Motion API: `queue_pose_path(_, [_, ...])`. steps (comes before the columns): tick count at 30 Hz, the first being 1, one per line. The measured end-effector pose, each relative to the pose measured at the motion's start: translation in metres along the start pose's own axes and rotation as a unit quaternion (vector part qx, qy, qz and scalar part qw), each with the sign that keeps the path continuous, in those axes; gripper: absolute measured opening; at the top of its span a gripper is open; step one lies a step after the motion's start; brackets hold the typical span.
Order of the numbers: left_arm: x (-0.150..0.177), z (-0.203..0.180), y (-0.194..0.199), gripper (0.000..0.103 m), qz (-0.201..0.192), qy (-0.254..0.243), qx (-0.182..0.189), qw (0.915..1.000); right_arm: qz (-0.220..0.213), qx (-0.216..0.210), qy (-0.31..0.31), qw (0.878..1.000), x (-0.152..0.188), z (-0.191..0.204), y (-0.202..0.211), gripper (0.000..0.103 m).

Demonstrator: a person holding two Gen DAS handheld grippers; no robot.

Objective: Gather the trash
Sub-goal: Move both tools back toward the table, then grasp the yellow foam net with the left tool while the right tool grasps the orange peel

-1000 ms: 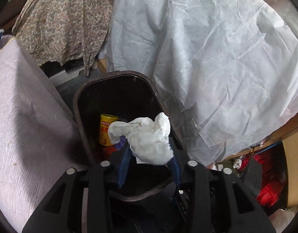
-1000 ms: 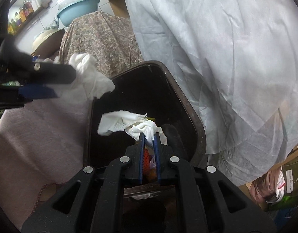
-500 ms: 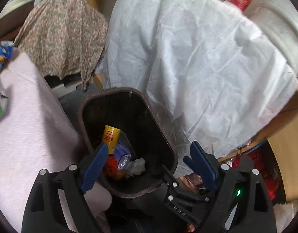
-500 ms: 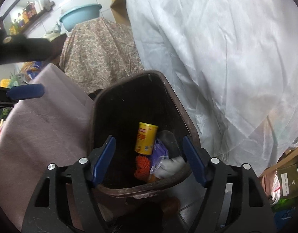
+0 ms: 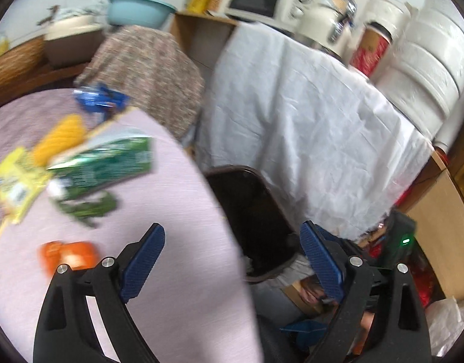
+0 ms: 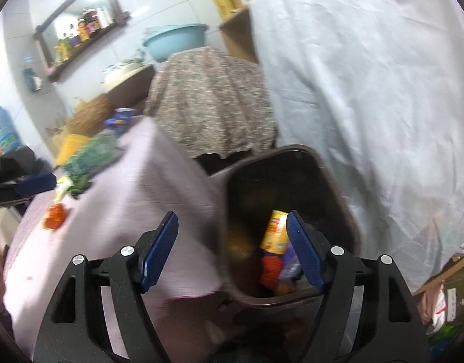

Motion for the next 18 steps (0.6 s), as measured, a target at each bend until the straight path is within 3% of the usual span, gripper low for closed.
queue_pose_path(10, [0.016,0.095,0.061,0.083,-0.034,0.047,-0.08,0.9951,0.042,-0.099,0.055,0.993,0.004,0.104,0.001,0.074])
queue_pose_path(18, [0.029,0.144,0.087,0.077,-0.043,0.077,-0.106,0.9904,0.078,-0.151,0.093,0.981,0.009,0.176,-0.01,0.073])
Point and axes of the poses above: each gripper's, at about its wrist camera, not at the fingertips, and y roughly against the way its jaws point, z to its left, x to its underside, the point moved 5 cm from there along -y, roughly the way its jaws point, and after that the axes turned 5 degrees about x, right-handed, at the moved point
